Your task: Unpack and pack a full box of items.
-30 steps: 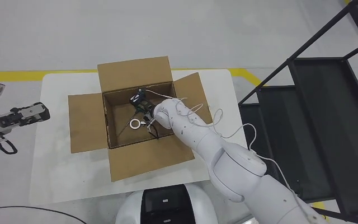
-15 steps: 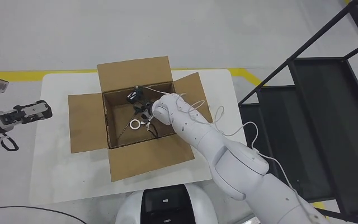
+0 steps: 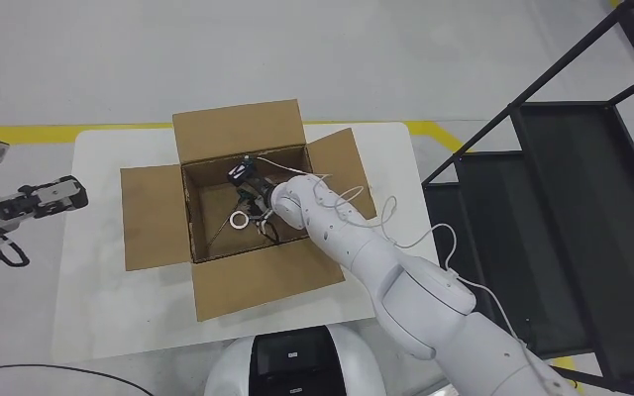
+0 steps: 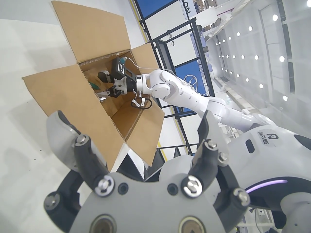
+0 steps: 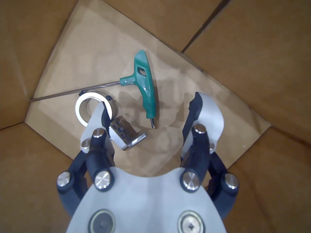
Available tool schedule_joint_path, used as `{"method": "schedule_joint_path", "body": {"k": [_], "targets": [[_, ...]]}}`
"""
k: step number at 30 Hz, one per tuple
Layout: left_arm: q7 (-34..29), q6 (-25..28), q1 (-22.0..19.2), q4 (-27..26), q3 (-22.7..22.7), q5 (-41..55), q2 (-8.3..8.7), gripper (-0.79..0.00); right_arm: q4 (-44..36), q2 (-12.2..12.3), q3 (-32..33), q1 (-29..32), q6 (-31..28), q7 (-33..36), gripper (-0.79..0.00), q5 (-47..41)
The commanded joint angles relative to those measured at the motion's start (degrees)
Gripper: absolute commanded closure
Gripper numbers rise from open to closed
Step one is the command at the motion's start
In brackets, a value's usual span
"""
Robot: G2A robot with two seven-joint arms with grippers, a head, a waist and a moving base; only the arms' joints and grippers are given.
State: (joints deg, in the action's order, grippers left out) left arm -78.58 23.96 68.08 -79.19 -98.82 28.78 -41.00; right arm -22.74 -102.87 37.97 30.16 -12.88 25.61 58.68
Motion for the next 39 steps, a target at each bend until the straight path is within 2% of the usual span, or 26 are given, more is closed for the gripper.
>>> {"method": "schedule_joint_path", "body": {"k": [1, 12, 19, 21, 25, 26, 39], "targets": [[0.17, 0.02, 0.23, -0.15, -0.14, 0.03, 0.01, -0.785, 0.23, -0.15, 0.01, -0.01, -0.1, -0.26, -0.234, 0.04], [0.17, 0.02, 0.23, -0.15, -0.14, 0.03, 0.01, -0.785, 2.64, -1.07, -0.36, -0.28, 0.35, -1.48, -0.2, 1.27], [0.17, 0.02, 0.23, -0.15, -0.14, 0.03, 0.01, -0.785, 3.9, -1.76, -0.52, -0.63, 0.2, -1.41, -0.259, 1.62], [0.17, 0.02, 0.23, -0.15, -0.14, 0.03, 0.01, -0.785, 4.26, -1.94, -0.53, -0.72, -0.05, -1.4, -0.234, 1.64], [0.17, 0.02, 0.23, -0.15, -0.14, 0.03, 0.01, -0.785, 5.13, -2.28, -0.59, -0.85, -0.41, -1.13, -0.031, 1.79], [0.17, 0.02, 0.23, -0.15, -0.14, 0.03, 0.01, -0.785, 5.33, -2.37, -0.61, -0.9, -0.39, -0.99, 0.0, 1.84], [0.17, 0.02, 0.23, -0.15, -0.14, 0.03, 0.01, -0.785, 5.03, -2.45, -0.16, -3.24, -1.82, 1.11, 0.0, 2.82]]}}
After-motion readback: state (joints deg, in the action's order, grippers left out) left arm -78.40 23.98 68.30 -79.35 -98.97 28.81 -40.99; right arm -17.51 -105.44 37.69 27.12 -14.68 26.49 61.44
